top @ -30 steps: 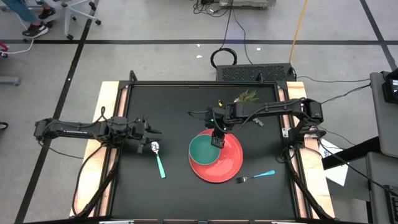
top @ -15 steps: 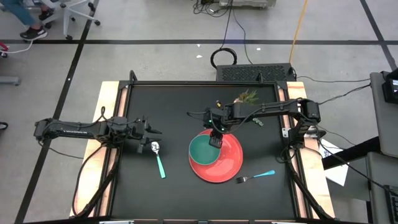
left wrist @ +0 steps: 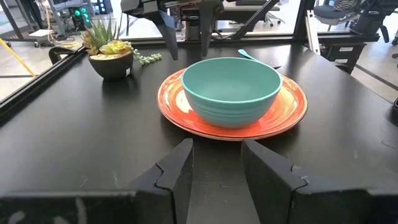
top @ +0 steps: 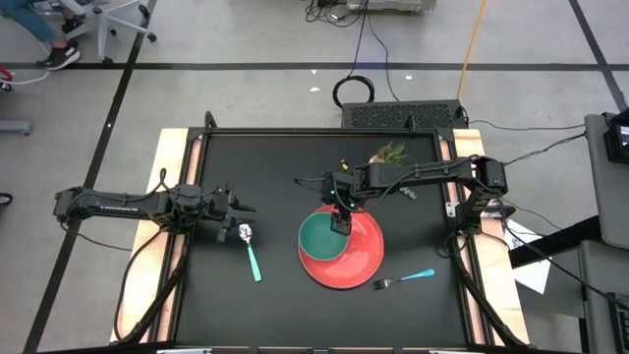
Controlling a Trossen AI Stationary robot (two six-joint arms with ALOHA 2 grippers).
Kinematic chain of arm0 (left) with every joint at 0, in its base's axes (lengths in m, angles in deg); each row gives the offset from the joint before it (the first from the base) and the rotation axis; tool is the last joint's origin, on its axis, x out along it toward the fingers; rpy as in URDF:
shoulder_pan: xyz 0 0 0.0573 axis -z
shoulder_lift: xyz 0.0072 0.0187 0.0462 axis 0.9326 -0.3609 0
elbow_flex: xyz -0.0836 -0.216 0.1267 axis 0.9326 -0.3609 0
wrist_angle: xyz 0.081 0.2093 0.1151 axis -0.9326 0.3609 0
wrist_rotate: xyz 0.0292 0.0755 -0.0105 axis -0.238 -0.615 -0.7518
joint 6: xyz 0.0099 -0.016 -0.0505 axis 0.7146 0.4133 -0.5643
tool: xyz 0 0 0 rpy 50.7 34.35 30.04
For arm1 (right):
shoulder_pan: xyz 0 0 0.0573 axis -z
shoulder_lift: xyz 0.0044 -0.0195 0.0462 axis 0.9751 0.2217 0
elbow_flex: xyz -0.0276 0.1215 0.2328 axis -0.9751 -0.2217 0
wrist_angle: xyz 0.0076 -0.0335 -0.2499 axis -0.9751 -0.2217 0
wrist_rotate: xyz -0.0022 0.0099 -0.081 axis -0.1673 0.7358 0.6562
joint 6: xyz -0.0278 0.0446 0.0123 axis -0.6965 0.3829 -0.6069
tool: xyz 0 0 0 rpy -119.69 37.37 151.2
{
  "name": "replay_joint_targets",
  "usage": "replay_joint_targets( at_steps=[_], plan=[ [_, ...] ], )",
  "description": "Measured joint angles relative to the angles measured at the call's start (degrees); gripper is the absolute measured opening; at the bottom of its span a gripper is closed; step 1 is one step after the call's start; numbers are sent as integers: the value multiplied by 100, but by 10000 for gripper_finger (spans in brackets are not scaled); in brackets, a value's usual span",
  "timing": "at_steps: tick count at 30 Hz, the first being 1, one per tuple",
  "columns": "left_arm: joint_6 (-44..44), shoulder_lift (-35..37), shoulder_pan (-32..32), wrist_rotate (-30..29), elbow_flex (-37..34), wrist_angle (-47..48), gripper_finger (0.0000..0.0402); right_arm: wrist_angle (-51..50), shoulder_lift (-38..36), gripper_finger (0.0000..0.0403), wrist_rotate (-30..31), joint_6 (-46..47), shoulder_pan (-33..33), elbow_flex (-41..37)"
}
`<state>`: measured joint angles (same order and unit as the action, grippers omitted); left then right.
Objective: Set table place
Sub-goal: Put the green bowl on the orange plate
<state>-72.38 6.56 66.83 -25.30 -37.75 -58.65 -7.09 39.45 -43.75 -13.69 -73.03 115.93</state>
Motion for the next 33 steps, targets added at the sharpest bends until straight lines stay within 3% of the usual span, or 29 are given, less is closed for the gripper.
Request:
replay_joint_targets(
  at_steps=[5, 33],
  plan=[
    [0, 0, 0, 0, 0, 0, 143, 39, 0, 237, 0, 42, 0, 0],
    [-20, 0, 1, 1, 0, -4, 143, 717, 0, 233, 2, 121, -39, -675]
  ],
)
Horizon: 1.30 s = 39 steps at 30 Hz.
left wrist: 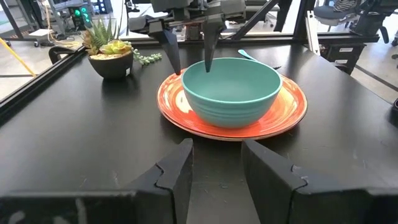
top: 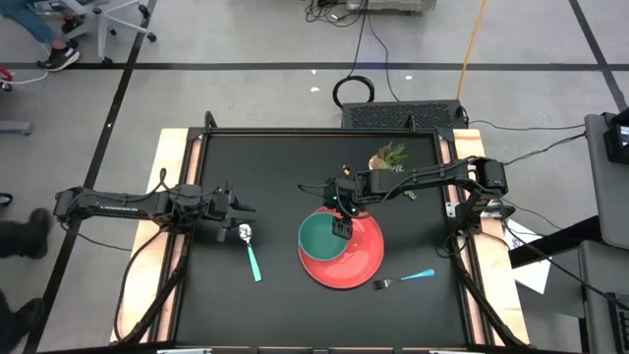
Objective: Set table place
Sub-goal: Put the green bowl on the orange plate
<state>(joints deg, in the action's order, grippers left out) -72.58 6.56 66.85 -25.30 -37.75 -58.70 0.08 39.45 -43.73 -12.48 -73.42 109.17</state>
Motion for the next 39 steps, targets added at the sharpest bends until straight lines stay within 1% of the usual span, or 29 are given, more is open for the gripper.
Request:
replay_joint_targets(
  at_steps=[14, 18, 22, 26, 33, 39],
  plan=[
    [1, 1, 0, 0, 0, 0, 143, 39, 0, 233, 7, -2, -2, 0],
    [0, 0, -1, -1, 0, 0, 143, -14, 0, 233, 290, -2, -2, 0],
    [2, 1, 0, -1, 0, -2, 143, 1, 0, 233, 345, -1, 7, 0],
    [1, -1, 0, 0, 0, -2, 143, -26, 0, 233, 582, -31, 2, 0],
    [2, -1, -1, 0, -1, -2, 143, -35, 5, 233, 583, -60, -9, 0],
    [2, 0, -2, 1, -2, 2, 143, 16, 177, 233, 566, -63, -11, -4]
  ],
)
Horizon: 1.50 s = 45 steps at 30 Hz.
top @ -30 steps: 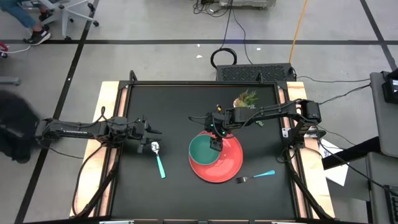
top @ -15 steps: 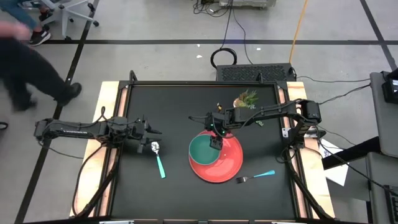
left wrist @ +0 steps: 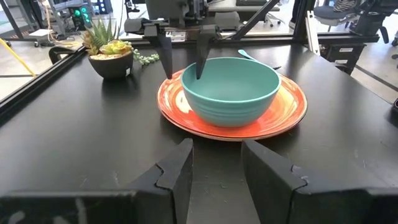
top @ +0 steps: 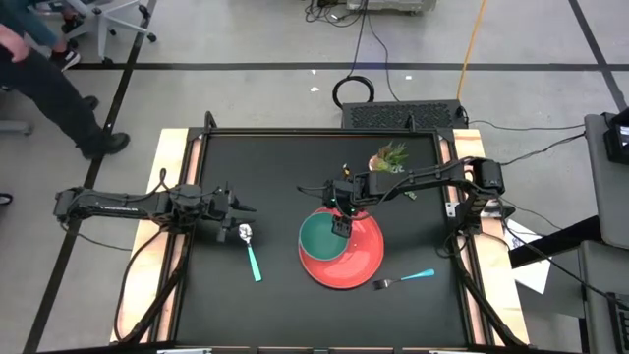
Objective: Set table place
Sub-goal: Put the green bowl on the orange plate
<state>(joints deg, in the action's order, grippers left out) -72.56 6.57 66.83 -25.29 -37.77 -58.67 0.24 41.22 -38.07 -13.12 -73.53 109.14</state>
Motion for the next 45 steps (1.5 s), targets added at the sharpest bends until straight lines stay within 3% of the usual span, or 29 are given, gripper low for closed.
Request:
replay_joint_targets(
  at_steps=[17, 30, 39, 45],
  plan=[
    [24, 1, 2, 0, 0, 62, 143, 113, 178, 221, -14, -85, -3, 4],
    [59, -2, 2, 0, 0, 88, 143, 160, 178, 111, -39, -96, -4, 6],
    [52, -1, 1, 0, 0, 87, 143, 152, 178, 13, -41, -99, -4, 6],
    [48, 0, 2, 0, 0, 89, 143, 17, 171, 10, -63, -90, -23, 8]
  ],
)
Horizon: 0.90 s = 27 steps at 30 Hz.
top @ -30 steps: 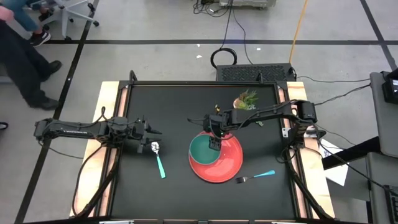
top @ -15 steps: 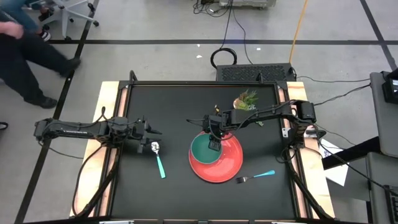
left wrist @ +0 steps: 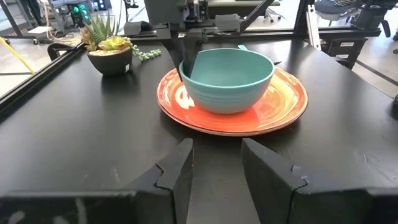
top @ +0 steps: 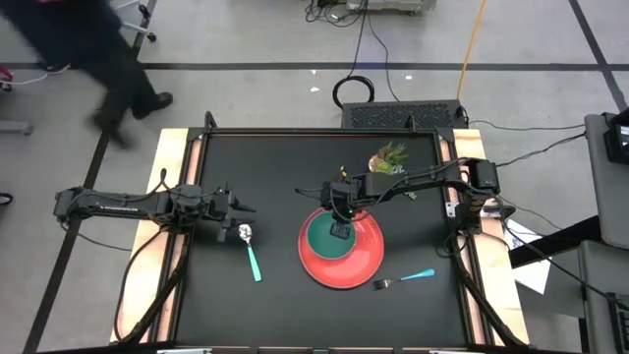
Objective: Set table place
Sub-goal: Put the green bowl on the orange plate
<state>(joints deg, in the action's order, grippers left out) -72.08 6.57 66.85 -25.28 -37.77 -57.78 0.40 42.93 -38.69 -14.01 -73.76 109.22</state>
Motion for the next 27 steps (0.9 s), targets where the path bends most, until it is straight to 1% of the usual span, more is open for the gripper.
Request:
replay_joint_targets(
  at_steps=[4, 13, 27],
  plan=[
    [5, 0, -2, -2, 0, 0, 143, -25, -4, 3, 22, 3, -101, 2],
    [9, 0, 0, -2, 0, 0, 143, -185, -7, 2, 74, 107, -345, 4],
    [-17, -1, 0, -2, 0, 0, 143, -559, -44, 1, 150, 235, -357, 8]
  ],
)
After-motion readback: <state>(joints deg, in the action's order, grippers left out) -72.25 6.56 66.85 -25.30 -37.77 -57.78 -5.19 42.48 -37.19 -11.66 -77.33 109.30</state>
